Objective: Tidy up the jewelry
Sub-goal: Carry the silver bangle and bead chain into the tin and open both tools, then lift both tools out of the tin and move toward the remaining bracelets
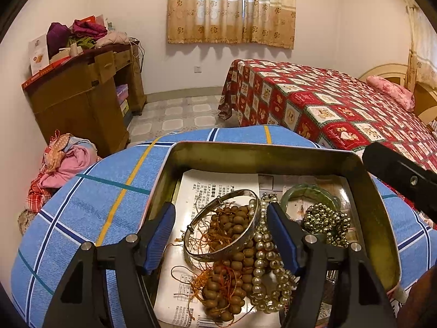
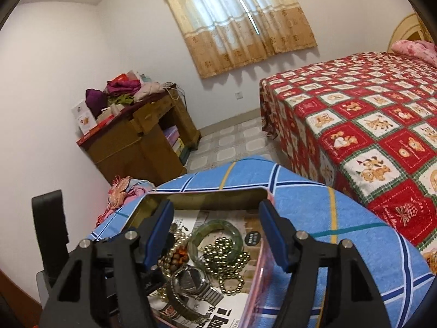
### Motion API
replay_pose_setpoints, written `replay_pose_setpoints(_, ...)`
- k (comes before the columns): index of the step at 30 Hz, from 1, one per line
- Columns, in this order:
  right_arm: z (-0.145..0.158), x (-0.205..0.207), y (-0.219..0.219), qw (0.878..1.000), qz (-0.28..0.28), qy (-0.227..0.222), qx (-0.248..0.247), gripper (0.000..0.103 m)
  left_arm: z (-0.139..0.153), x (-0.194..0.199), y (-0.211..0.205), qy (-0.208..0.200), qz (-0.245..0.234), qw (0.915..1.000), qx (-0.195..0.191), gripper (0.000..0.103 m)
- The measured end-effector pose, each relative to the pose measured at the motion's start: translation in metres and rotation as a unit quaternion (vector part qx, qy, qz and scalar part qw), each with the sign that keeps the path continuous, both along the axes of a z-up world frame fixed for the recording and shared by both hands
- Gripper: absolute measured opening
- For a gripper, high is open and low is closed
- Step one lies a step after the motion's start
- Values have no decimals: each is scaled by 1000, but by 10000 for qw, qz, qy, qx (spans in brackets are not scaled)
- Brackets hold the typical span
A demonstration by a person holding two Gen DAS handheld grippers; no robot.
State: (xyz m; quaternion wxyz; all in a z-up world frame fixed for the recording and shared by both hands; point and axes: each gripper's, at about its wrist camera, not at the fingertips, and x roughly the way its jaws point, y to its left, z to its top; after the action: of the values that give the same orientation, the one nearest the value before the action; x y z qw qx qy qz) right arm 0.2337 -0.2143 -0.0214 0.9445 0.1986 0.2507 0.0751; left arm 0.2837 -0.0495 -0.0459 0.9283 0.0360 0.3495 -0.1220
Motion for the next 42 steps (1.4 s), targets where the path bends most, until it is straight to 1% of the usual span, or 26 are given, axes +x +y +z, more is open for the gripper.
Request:
replay_pose_setpoints(3, 1, -2, -1, 10000, -54, -63, 2, 69, 1, 0, 0, -13, 19, 10000, 10, 71)
replay_pose_setpoints(7, 4, -6, 0, 9996, -191, -157, -141, 69, 4, -3, 0, -43, 37, 10000, -59, 75)
replay_pose_setpoints(12, 5, -9, -2, 9994, -257, -203, -148, 69, 11, -9, -2, -333, 113, 9993, 90, 78)
replay_pose_setpoints(15, 6, -11, -3, 9990, -323, -261, -161, 69, 13, -9, 3, -376, 221, 9990, -19, 79)
replay_pose_setpoints(17, 7, -12, -4, 9987, -375, -292, -156, 74, 13, -8, 5, -345, 224, 9991, -106, 79)
replay_pose_setpoints(21, 9, -13, -6, 9983, -440, -361, -141, 76, 14, -8, 6, -338, 283, 9988, -212, 79)
replay_pose_setpoints(23, 9, -13, -7, 9981, -466, -378, -137, 80, 13, -8, 5, -324, 328, 9987, -223, 79)
replay_pose_setpoints(26, 11, -16, -8, 9973, -545, -462, -186, 81, 15, -11, 0, -460, 446, 9979, -45, 79)
replay_pose_setpoints(28, 12, -18, -8, 9967, -589, -523, -192, 81, 18, -14, 0, -560, 458, 9974, -10, 79)
replay_pose_setpoints(32, 17, -25, -15, 9933, -859, -748, -175, 81, 26, -16, 6, -670, 438, 9966, -202, 79)
replay_pose_setpoints(37, 31, -42, -26, 9822, -1410, -1233, -159, 81, 37, -26, 14, -915, 387, 9943, -395, 79)
replay_pose_setpoints(41, 44, -56, -39, 9810, -1516, -1187, 217, 81, 38, -47, 22, -927, 324, 9937, -538, 79)
replay_pose_setpoints(42, 47, -62, -42, 9807, -1537, -1181, 248, 81, 37, -54, 24, -914, 305, 9939, -541, 79)
